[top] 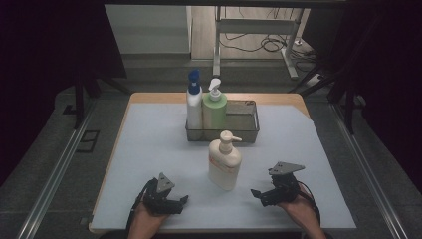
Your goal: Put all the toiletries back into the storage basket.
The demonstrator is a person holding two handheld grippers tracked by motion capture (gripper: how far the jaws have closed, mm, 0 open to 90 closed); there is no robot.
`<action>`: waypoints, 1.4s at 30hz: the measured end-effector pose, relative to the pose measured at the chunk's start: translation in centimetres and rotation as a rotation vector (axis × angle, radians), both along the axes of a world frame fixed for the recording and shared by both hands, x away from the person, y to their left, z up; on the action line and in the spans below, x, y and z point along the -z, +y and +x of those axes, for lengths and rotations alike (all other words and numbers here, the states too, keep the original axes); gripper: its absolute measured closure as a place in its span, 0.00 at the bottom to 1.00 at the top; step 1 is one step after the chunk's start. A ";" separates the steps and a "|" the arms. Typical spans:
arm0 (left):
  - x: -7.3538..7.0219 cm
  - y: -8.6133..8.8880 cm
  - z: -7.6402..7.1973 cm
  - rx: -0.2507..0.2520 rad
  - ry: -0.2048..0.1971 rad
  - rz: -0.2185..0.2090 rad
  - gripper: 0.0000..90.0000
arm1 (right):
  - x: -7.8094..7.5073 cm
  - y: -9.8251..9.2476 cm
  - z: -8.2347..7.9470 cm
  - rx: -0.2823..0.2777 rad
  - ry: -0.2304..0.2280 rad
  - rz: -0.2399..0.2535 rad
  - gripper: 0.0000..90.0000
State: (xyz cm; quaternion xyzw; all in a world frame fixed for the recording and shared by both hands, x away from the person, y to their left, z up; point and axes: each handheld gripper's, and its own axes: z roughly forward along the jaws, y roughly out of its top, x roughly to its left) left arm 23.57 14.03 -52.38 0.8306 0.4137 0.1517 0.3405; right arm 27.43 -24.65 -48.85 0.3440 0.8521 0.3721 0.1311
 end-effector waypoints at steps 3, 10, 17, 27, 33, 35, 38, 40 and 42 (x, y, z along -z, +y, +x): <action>0.0 0.0 0.0 0.000 -0.001 0.000 0.14 | -0.4 0.4 -0.1 -0.007 0.002 0.024 0.01; 0.0 0.0 0.0 0.000 -0.002 0.002 0.14 | -1.8 1.4 -0.3 -0.040 -0.017 0.039 0.03; 0.0 0.0 0.0 -0.004 -0.005 -0.002 0.14 | -3.4 2.7 -0.2 -0.060 -0.024 0.074 0.04; 0.1 0.0 0.0 -0.003 -0.007 -0.002 0.14 | -4.8 5.0 0.4 -0.101 -0.037 0.085 0.10; 0.0 0.0 0.0 -0.002 -0.006 -0.001 0.14 | -5.5 6.2 0.7 -0.106 -0.035 0.096 0.14; 0.0 0.0 0.0 -0.001 -0.005 -0.001 0.14 | -5.7 6.7 0.9 -0.107 -0.041 0.095 0.14; 0.0 0.0 0.0 -0.002 -0.006 0.000 0.14 | -5.9 7.4 1.0 -0.107 -0.050 0.089 0.15; 0.0 0.0 0.0 -0.001 -0.006 0.000 0.14 | -6.0 7.8 1.1 -0.107 -0.055 0.081 0.16; 0.0 0.0 0.0 -0.001 -0.006 0.000 0.14 | -6.2 8.3 1.2 -0.112 -0.060 0.075 0.18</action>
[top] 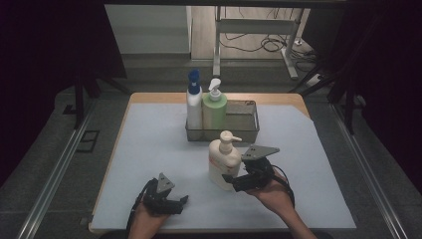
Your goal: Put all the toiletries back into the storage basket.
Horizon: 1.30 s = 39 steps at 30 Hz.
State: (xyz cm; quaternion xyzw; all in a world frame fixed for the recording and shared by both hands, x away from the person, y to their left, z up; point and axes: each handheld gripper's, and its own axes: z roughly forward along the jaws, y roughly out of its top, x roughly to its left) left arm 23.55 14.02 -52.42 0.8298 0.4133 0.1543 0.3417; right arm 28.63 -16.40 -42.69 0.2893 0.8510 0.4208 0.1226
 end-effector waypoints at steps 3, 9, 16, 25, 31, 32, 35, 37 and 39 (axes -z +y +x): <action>0.0 0.0 0.0 0.000 0.001 0.000 0.14 | -0.2 0.6 0.2 0.003 -0.006 -0.005 0.21; 0.0 0.0 0.0 0.000 0.000 0.000 0.14 | -0.4 1.7 0.5 0.014 -0.021 -0.029 0.28; 0.0 0.0 0.0 0.000 -0.001 0.000 0.14 | -0.6 2.5 0.8 0.029 -0.046 -0.045 0.35; 0.0 0.0 0.0 0.000 0.002 0.000 0.14 | -1.1 2.4 1.1 0.021 -0.001 -0.060 0.40; 0.0 0.0 0.0 0.003 0.003 0.004 0.14 | -1.5 2.4 1.1 0.006 0.008 -0.072 0.40; 0.0 0.0 0.0 0.003 0.003 0.003 0.14 | -1.6 2.3 1.1 0.002 0.007 -0.073 0.40; 0.0 0.0 0.0 0.003 0.003 0.003 0.14 | -2.2 2.1 1.0 -0.006 0.019 -0.071 0.40; 0.0 0.0 0.0 0.003 0.003 0.003 0.14 | -2.5 1.9 1.0 -0.008 0.019 -0.077 0.40; 0.0 0.0 0.0 0.003 0.003 0.003 0.14 | -2.9 1.7 1.1 -0.010 0.021 -0.081 0.41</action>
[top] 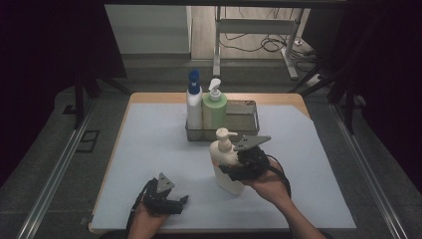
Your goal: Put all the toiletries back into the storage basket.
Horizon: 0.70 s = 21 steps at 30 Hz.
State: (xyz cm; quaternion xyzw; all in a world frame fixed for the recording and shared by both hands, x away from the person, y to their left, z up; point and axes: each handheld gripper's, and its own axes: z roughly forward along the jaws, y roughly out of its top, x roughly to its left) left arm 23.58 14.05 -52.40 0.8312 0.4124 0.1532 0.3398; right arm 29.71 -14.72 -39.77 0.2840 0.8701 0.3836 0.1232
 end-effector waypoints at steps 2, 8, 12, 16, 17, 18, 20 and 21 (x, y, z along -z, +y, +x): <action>0.0 0.0 0.0 0.000 0.000 0.000 0.14 | -0.4 -0.3 0.1 0.003 0.002 0.001 0.41; 0.0 0.0 0.0 0.000 0.000 0.000 0.14 | -1.4 -1.1 0.4 0.011 0.002 -0.003 0.41; 0.0 0.0 0.0 0.001 0.000 0.001 0.14 | -2.4 -1.9 0.9 0.026 0.002 -0.009 0.41; 0.0 0.0 0.0 -0.002 0.000 -0.004 0.14 | -3.2 -2.5 1.3 0.032 0.007 -0.002 0.41; 0.0 0.0 0.0 -0.001 0.000 -0.002 0.14 | -3.5 -2.6 1.4 0.035 0.009 0.001 0.41; 0.0 0.0 0.0 0.000 0.000 -0.001 0.14 | -3.7 -2.8 1.6 0.037 0.013 0.004 0.41; 0.0 0.0 0.0 -0.002 -0.001 -0.005 0.14 | -4.2 -3.0 1.9 0.043 0.016 0.008 0.41; 0.0 0.0 0.0 -0.002 -0.001 -0.005 0.14 | -4.4 -3.1 2.0 0.047 0.019 0.008 0.41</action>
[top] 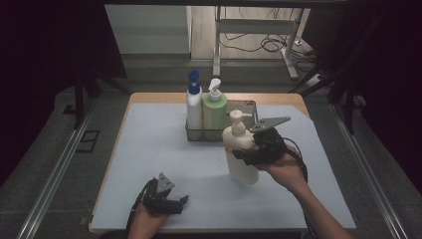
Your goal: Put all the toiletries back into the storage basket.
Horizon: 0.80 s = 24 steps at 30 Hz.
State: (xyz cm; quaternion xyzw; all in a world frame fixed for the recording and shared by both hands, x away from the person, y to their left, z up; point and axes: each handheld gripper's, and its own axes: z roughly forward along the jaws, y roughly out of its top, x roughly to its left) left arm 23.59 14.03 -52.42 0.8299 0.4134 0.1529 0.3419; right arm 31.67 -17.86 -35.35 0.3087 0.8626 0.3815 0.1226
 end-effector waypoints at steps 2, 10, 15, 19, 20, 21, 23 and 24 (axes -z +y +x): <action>0.0 0.0 0.0 0.000 0.000 0.000 0.14 | -0.5 -0.2 0.2 0.007 -0.005 -0.005 0.41; 0.0 0.0 0.0 0.002 0.003 0.003 0.14 | -2.6 -0.9 1.4 0.044 -0.043 -0.007 0.41; 0.0 0.0 0.0 0.000 0.003 0.000 0.14 | -3.6 -1.0 2.4 0.070 -0.060 -0.015 0.41; 0.0 0.0 0.0 0.000 0.003 0.000 0.14 | -4.1 -1.1 3.3 0.096 -0.063 -0.010 0.41; 0.0 0.0 0.0 0.001 0.003 0.000 0.14 | -4.2 -1.2 3.6 0.100 -0.064 -0.009 0.41; 0.0 0.0 0.0 0.001 0.003 0.000 0.14 | -4.3 -1.2 3.8 0.104 -0.064 -0.009 0.41; 0.0 0.0 0.0 0.001 0.003 0.000 0.14 | -4.5 -1.2 4.2 0.116 -0.067 -0.005 0.41; 0.0 0.0 0.0 0.001 0.003 0.000 0.14 | -4.5 -1.2 4.5 0.120 -0.069 -0.006 0.41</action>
